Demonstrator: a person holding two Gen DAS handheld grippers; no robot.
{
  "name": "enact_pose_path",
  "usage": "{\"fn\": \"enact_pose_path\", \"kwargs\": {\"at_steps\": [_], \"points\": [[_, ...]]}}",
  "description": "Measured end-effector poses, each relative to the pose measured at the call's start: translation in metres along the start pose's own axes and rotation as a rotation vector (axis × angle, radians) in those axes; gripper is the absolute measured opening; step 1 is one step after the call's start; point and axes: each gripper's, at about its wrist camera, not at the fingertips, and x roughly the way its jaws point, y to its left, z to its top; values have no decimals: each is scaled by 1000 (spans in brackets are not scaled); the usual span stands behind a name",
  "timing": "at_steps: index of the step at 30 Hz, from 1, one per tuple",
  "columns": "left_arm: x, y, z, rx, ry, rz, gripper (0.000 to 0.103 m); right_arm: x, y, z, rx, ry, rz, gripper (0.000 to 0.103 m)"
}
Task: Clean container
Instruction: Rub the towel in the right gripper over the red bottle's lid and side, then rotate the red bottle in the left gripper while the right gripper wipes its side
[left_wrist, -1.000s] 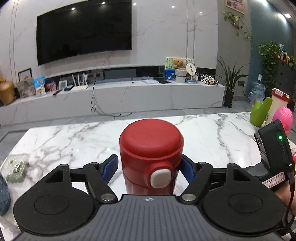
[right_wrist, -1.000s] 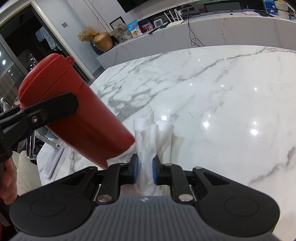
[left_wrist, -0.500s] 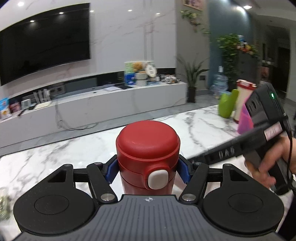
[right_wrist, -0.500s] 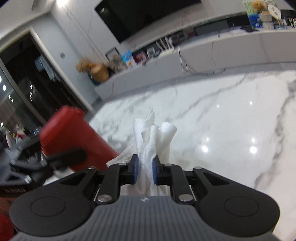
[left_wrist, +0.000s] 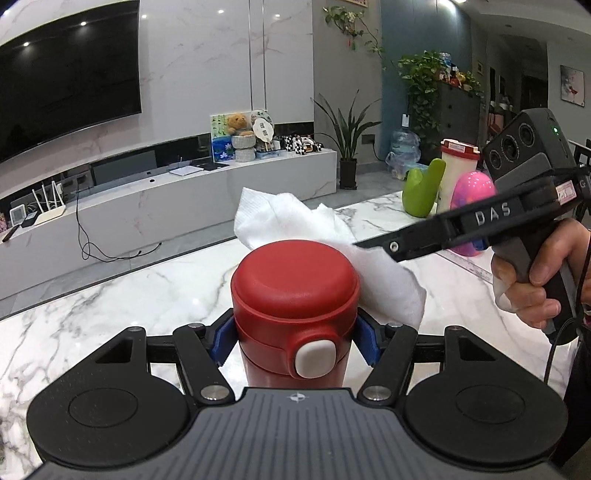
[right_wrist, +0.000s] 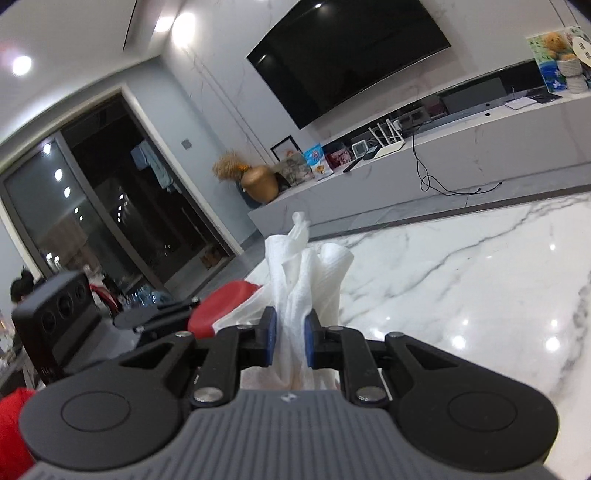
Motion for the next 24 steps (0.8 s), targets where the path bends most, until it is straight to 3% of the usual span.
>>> {"fn": "enact_pose_path", "kwargs": {"at_steps": [7, 18, 24], "points": [[-3, 9, -2, -28, -1, -13, 62, 13, -9, -9, 18, 92, -25, 18], [-2, 8, 0, -28, -4, 0, 63, 53, -23, -43, 48, 297, -195, 18], [-6, 6, -3, -39, -6, 22, 63, 59, -22, -50, 63, 325, -220, 18]]}}
